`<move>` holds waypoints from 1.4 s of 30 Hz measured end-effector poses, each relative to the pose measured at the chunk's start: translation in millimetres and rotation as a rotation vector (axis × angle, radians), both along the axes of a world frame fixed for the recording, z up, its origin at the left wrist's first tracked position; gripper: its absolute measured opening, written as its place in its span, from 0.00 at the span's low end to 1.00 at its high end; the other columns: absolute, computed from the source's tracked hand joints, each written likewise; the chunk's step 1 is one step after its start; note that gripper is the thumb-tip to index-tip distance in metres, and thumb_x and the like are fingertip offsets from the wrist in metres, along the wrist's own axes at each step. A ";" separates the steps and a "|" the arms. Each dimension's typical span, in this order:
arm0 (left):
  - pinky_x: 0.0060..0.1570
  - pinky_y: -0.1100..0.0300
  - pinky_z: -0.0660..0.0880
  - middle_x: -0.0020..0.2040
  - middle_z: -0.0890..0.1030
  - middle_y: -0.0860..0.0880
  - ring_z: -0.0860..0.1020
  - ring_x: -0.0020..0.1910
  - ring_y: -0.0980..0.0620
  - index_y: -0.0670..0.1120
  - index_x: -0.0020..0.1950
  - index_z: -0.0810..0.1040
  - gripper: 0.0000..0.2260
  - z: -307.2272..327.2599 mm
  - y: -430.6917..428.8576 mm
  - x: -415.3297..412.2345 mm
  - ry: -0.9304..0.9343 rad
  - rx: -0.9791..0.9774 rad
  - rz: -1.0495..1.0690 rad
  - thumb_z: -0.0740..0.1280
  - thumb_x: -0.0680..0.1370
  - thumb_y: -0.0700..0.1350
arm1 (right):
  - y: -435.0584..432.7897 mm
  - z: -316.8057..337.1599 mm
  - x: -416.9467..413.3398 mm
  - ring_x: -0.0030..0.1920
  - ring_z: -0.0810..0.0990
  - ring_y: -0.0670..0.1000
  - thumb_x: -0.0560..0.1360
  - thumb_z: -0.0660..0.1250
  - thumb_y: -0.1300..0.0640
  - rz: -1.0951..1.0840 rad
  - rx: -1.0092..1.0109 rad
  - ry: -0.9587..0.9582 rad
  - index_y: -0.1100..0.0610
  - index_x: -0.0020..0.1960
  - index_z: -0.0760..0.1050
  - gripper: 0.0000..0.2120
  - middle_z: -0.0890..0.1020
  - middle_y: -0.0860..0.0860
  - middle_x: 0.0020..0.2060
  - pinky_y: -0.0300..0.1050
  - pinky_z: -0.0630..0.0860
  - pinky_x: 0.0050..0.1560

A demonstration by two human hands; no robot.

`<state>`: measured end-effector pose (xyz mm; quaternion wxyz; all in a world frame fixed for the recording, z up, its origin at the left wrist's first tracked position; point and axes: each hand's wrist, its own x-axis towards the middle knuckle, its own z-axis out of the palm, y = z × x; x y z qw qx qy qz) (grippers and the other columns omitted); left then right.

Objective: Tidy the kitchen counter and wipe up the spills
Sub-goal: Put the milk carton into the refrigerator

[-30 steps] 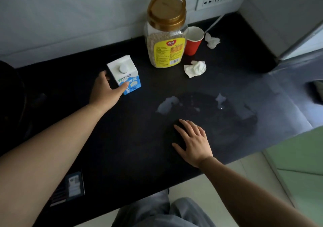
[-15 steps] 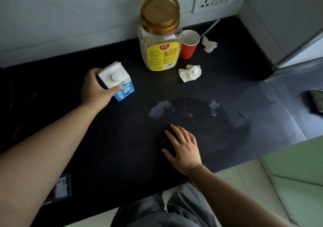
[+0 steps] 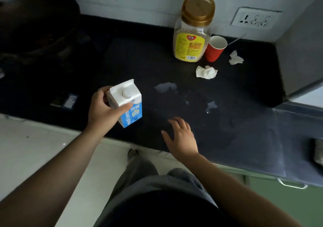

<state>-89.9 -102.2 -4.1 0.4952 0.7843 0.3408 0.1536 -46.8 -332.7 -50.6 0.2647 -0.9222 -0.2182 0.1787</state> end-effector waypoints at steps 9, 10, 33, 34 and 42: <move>0.44 0.63 0.76 0.57 0.77 0.52 0.77 0.54 0.57 0.53 0.57 0.72 0.28 -22.7 -86.6 -177.3 0.014 -0.199 0.408 0.79 0.61 0.51 | -27.8 4.1 -77.3 0.65 0.67 0.53 0.77 0.53 0.42 0.278 -0.154 0.124 0.52 0.67 0.66 0.23 0.69 0.50 0.67 0.51 0.68 0.64; 0.43 0.64 0.76 0.57 0.77 0.52 0.77 0.54 0.57 0.53 0.57 0.72 0.28 -25.0 -91.6 -193.9 0.026 -0.205 0.443 0.79 0.62 0.51 | -21.5 4.2 -86.2 0.66 0.67 0.53 0.77 0.53 0.42 0.341 -0.168 0.125 0.52 0.67 0.66 0.23 0.69 0.50 0.67 0.51 0.67 0.65; 0.46 0.63 0.72 0.59 0.75 0.52 0.75 0.56 0.53 0.54 0.60 0.70 0.29 -33.6 -130.5 -728.0 0.015 -0.199 1.572 0.79 0.63 0.48 | 220.0 20.5 -558.3 0.60 0.72 0.45 0.78 0.54 0.44 1.547 -0.175 0.280 0.52 0.64 0.70 0.19 0.75 0.47 0.61 0.43 0.69 0.61; 0.46 0.62 0.73 0.59 0.75 0.51 0.75 0.56 0.53 0.54 0.59 0.70 0.29 -29.6 -130.3 -744.0 0.005 -0.188 1.629 0.79 0.63 0.48 | 230.0 24.0 -577.5 0.59 0.73 0.45 0.78 0.54 0.44 1.560 -0.150 0.296 0.52 0.63 0.70 0.19 0.75 0.47 0.60 0.43 0.70 0.61; 0.45 0.63 0.74 0.59 0.76 0.51 0.75 0.55 0.53 0.52 0.60 0.71 0.28 8.7 -78.7 -860.0 -0.054 -0.069 1.870 0.78 0.63 0.47 | 324.8 60.8 -733.6 0.58 0.73 0.46 0.77 0.56 0.45 1.701 0.055 0.374 0.52 0.62 0.71 0.18 0.76 0.47 0.60 0.42 0.71 0.57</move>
